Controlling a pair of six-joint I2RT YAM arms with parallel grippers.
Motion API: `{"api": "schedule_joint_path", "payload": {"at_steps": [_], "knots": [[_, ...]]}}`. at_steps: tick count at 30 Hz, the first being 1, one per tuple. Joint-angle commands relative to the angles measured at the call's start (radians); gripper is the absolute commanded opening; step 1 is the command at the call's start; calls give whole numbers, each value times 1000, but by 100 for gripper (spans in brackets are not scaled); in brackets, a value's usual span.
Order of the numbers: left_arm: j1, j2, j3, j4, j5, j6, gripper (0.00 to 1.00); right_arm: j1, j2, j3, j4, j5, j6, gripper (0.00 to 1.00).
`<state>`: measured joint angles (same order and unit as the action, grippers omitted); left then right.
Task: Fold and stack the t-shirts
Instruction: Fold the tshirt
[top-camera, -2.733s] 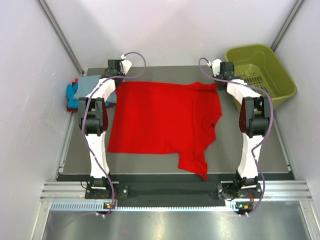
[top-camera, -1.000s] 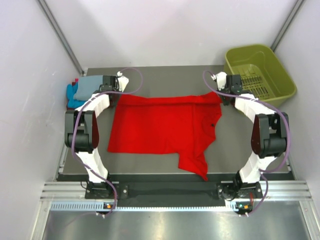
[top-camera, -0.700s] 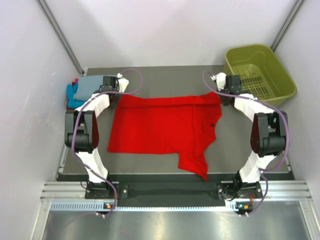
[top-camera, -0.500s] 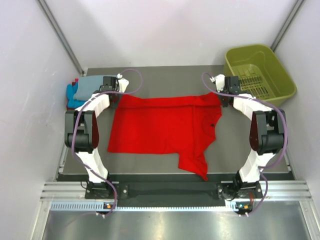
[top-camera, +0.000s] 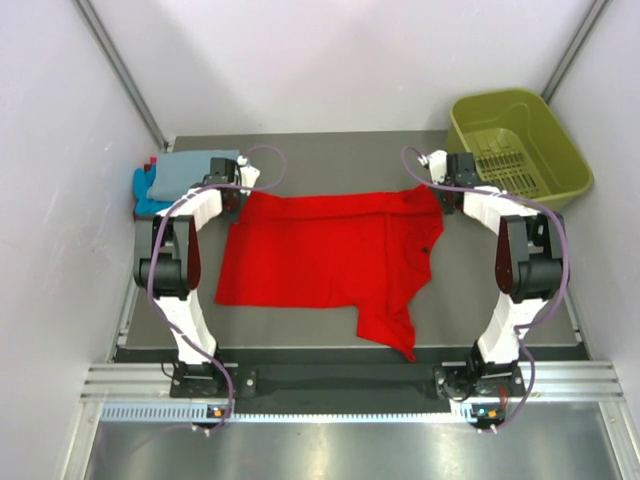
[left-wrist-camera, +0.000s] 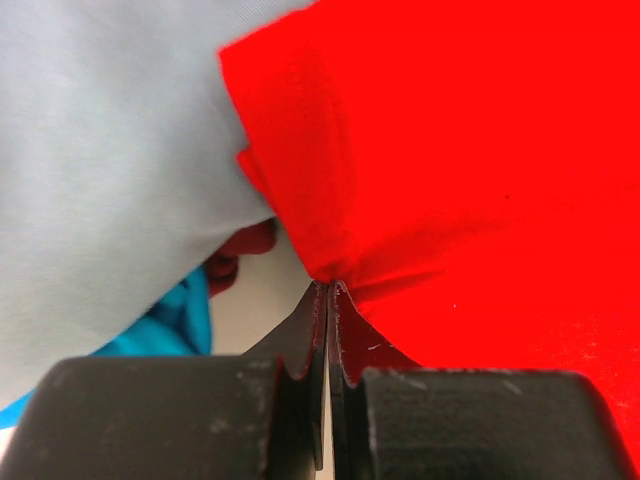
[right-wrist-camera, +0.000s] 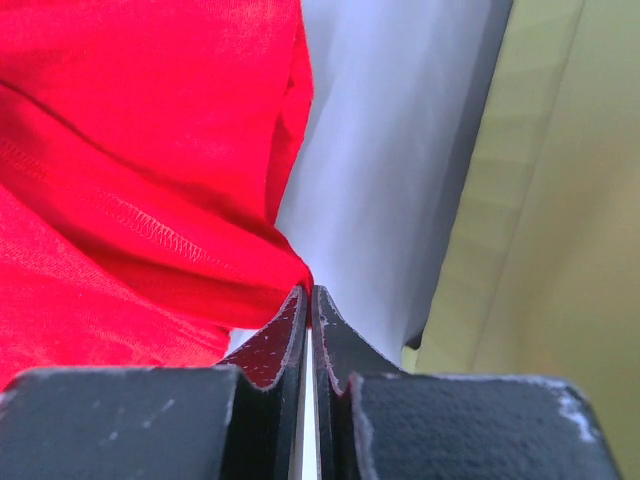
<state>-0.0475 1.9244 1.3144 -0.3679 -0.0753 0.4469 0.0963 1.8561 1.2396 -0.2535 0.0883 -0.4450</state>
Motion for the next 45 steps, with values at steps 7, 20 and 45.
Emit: {"api": "schedule_joint_path", "payload": {"at_steps": [7,20,45], "knots": [[9,1,-7,-23,-4,-2,0,-4,22,55,31,10,-8,0],[11,2,-15,-23,-18,-5,0,-4,8,21,26,14,-8,0],[40,-4,-23,-9,-12,-20,0,19,-152,-75,-16,-1,23,0]]}}
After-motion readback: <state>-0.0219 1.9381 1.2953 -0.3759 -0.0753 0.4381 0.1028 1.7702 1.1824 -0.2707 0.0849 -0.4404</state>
